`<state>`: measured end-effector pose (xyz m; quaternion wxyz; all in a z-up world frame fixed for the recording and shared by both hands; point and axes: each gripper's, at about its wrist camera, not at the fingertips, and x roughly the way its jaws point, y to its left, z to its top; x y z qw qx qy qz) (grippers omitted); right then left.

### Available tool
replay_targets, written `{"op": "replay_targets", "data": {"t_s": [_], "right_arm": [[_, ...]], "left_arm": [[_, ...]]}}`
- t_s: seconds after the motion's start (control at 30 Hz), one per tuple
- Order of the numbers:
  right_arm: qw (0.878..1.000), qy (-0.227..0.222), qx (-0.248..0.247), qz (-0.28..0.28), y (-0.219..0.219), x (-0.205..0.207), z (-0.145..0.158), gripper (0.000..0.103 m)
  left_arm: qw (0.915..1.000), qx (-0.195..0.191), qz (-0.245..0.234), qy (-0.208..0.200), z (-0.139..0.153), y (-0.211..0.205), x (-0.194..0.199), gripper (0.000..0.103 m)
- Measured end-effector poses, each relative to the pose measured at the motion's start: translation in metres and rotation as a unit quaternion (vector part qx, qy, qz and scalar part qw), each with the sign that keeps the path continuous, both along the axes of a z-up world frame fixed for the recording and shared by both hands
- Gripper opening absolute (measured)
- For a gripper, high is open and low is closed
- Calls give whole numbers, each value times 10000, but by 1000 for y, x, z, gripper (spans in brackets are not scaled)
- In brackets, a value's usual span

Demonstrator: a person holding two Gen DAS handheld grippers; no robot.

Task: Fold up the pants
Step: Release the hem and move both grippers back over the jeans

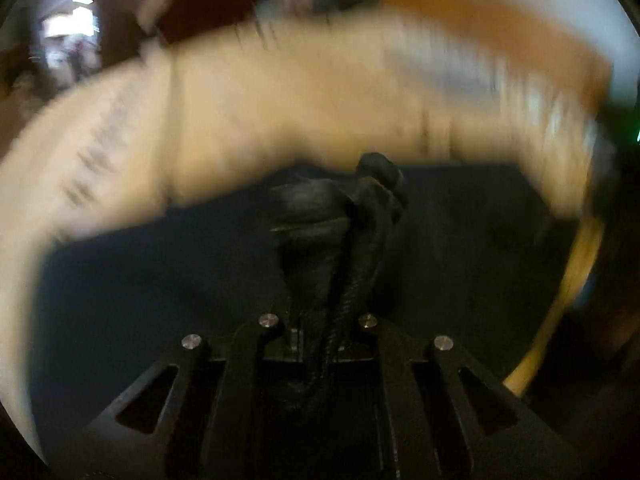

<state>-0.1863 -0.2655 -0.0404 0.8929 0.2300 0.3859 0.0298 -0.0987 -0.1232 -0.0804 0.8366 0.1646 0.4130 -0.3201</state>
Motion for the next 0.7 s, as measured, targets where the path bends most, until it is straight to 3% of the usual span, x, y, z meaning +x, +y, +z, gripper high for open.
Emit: {"op": "replay_targets", "data": {"t_s": [0.03,0.07,0.17,0.23,0.3,0.4,0.47,0.63,0.7], "right_arm": [[10000,-28,-28,22,-4,-1,2,44],[9999,-82,-87,119,-5,-4,5,46],[9992,-140,-69,360,-2,1,8,47],[9986,-184,7,497,3,7,9,49],[9976,-229,204,616,9,13,9,50],[9924,-129,808,924,19,32,1,50],[9891,112,981,1095,30,46,-11,53],[9889,400,771,1202,53,59,-22,55],[9934,327,148,1091,64,55,-14,55]], "left_arm": [[9990,29,-64,-453,-4,0,-11,9],[9985,80,-92,-541,-2,-1,-13,10],[9995,-43,-13,-311,5,3,-4,13],[9992,51,-48,-385,4,-6,-10,19],[9983,67,-227,-539,4,-15,-25,45],[9968,34,-466,-641,8,-16,-45,66],[9963,35,-541,-664,10,-13,-52,72],[9974,-56,-248,-677,28,7,-56,73],[9970,-203,94,-738,39,28,-50,73]]}}
